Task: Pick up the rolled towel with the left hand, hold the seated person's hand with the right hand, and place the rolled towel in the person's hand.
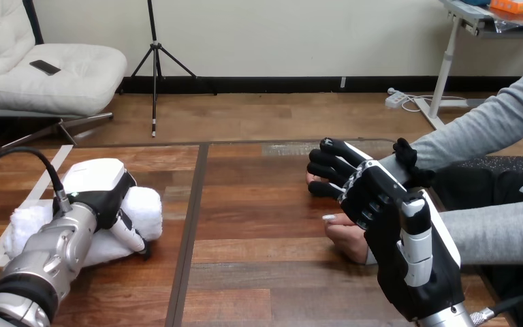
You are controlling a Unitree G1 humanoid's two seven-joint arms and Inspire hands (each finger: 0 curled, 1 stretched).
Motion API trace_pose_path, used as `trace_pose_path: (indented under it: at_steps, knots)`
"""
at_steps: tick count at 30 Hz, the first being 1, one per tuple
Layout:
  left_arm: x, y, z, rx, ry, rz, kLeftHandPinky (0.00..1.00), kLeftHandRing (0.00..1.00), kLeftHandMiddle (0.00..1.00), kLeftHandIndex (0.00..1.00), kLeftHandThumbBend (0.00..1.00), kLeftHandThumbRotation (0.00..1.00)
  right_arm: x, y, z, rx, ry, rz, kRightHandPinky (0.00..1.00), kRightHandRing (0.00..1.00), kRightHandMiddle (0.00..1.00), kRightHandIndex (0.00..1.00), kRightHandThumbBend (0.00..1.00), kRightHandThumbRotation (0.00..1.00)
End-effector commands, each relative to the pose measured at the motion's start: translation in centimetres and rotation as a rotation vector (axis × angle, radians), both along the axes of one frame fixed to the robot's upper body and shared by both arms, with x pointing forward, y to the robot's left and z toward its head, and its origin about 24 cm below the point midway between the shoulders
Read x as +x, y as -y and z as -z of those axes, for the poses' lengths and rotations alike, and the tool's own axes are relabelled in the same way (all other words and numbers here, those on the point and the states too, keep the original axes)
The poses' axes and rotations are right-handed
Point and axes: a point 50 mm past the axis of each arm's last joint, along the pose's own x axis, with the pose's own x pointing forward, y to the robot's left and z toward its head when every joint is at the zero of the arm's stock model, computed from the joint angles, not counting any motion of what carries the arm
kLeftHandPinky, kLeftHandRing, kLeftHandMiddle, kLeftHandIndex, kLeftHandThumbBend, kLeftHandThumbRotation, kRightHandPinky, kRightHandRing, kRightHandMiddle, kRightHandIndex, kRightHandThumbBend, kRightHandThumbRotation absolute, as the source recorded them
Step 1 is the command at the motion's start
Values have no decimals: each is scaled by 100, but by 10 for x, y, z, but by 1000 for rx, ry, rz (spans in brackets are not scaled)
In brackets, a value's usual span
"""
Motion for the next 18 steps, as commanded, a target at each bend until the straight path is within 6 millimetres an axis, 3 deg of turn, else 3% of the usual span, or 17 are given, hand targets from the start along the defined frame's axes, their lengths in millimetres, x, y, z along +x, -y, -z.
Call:
trace_pose_path:
  at_steps: [1, 18]
  knots:
    - [12, -2, -28, -57, 157, 6, 27, 34, 42, 44, 78, 0, 3, -1, -16, 5, 83, 4, 81, 85, 85, 84, 88, 100]
    - [0, 0, -44, -348, 322, 16, 29, 36, 44, 47, 67, 0, 2, 0, -15, 6, 76, 4, 82, 86, 85, 85, 88, 100]
